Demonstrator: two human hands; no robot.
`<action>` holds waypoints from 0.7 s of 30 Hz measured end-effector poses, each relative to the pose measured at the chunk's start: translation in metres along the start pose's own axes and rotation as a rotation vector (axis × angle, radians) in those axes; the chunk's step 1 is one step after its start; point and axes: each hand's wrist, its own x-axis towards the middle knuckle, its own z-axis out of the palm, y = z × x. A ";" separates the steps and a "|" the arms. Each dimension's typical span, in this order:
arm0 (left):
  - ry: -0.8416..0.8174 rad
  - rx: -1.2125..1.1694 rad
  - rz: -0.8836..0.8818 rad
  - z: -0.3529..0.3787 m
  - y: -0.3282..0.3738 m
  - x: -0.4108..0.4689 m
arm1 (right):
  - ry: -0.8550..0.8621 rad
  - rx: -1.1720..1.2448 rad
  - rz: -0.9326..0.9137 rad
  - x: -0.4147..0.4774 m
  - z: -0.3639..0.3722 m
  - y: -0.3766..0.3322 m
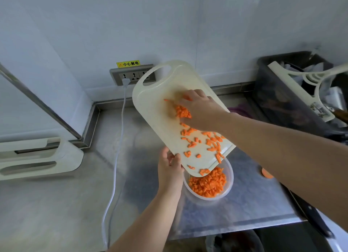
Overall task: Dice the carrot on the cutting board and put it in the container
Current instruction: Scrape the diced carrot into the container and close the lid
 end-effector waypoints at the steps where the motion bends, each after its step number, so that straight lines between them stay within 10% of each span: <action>1: -0.002 -0.002 0.000 0.000 0.000 -0.001 | -0.022 -0.009 0.003 0.004 0.002 0.002; 21: 0.015 -0.003 -0.012 0.001 0.002 0.001 | -0.119 0.191 0.008 -0.145 0.074 0.001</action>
